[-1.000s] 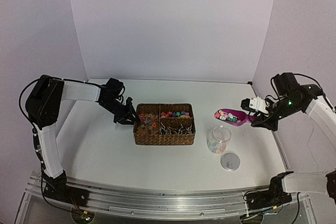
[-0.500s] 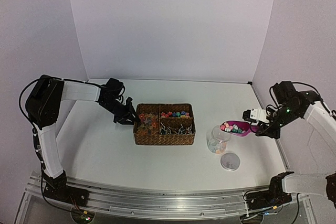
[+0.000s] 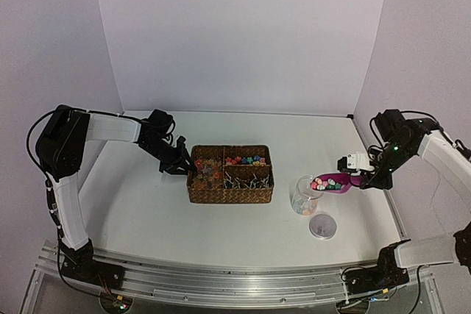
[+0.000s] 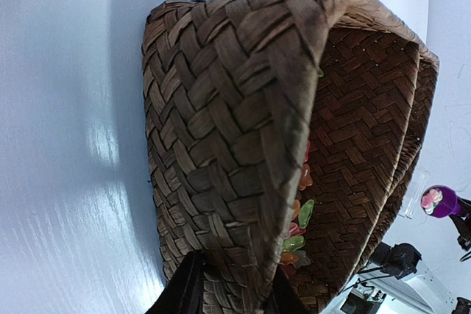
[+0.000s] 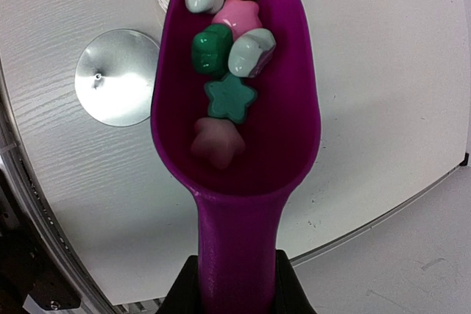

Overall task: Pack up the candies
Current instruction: Place the fake candies in the packing bottle.

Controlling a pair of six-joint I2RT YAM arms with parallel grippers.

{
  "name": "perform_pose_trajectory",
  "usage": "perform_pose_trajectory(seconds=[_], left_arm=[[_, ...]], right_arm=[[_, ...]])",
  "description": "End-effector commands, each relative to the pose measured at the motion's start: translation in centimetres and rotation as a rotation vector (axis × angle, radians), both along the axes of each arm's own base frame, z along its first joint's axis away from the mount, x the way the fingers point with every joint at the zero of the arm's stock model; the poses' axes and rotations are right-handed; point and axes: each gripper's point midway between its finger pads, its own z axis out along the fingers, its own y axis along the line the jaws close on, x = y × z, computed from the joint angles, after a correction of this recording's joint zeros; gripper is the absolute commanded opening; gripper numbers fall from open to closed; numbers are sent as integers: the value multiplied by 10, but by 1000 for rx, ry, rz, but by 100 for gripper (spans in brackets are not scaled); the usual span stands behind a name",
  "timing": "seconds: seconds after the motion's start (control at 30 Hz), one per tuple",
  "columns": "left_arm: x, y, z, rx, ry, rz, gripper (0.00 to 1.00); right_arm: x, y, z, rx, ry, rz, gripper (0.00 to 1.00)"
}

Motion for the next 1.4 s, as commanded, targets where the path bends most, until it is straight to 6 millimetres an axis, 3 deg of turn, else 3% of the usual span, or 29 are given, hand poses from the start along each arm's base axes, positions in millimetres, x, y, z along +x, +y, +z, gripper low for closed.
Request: perform_pose_trajectory(seconds=[0.0,0.63,0.97,1.13,1.23,1.37], left_arm=[[-1,-3,3,-9,17,-5,24],[1,1,5,-10,14,7,24],[0,1,3,-10,19,7,24],[0,1,4,-11,17,7,24],[0,1,4,-13,15,5,24],[2,0,4,-14,14,5,24]], right_arm=[[13,2,13,-49,-44,45,0],[25,6,15,-230,-36,167,0],[37,11,31,-281,-94,208,0],[54,20,55,-248,-187,186,0],[71,28,83,-203,-281,152,0],[101,54,119,-152,-397,132,0]])
